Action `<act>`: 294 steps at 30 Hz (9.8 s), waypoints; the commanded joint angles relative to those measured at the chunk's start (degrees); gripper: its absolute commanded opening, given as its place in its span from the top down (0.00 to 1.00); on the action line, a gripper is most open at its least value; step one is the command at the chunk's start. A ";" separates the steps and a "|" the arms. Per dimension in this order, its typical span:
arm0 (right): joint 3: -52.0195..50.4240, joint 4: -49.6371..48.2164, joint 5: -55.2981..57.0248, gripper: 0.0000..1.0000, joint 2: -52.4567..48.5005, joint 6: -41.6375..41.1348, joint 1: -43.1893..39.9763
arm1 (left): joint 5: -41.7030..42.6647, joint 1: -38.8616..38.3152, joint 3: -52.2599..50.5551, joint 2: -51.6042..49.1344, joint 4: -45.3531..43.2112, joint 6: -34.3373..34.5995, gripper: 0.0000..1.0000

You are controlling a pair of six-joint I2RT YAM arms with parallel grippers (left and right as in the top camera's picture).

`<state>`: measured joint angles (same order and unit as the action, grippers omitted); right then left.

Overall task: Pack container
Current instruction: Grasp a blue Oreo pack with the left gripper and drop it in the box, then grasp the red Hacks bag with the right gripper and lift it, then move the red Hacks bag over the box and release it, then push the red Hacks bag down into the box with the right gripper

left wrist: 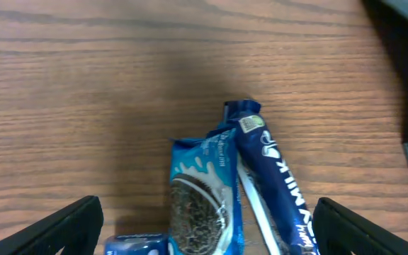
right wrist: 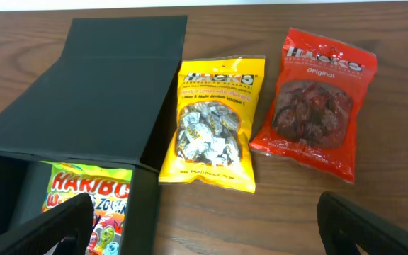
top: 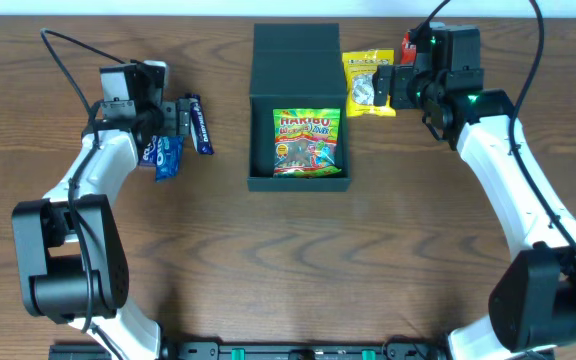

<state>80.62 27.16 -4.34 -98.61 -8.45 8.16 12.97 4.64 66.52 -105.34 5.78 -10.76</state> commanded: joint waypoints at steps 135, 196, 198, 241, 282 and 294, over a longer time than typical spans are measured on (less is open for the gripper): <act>0.92 -36.39 12.41 0.03 -27.23 -12.13 -9.16 | -9.94 -11.89 2.45 15.26 3.48 22.32 0.04; 0.68 -10.97 -58.27 0.99 -2.19 44.52 -4.15 | -8.90 -4.15 2.45 22.01 -3.43 16.92 0.05; 0.68 -11.02 -59.58 0.99 -2.78 45.42 -3.17 | -8.92 -4.17 2.45 22.01 -3.45 16.92 0.05; 0.72 -42.49 -74.79 0.01 -16.24 -19.65 4.44 | -8.92 -4.17 2.45 22.01 -1.88 14.95 0.05; 25.11 17.22 -4.76 0.18 -13.51 15.74 16.81 | -8.96 -4.17 2.45 22.01 0.13 14.95 0.05; 25.00 20.96 2.40 0.42 -21.42 23.65 19.91 | -8.96 -4.17 2.45 22.01 0.22 14.95 0.05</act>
<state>105.69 47.51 -3.07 -117.82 11.99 27.44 4.08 0.32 67.88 -84.40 6.00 4.60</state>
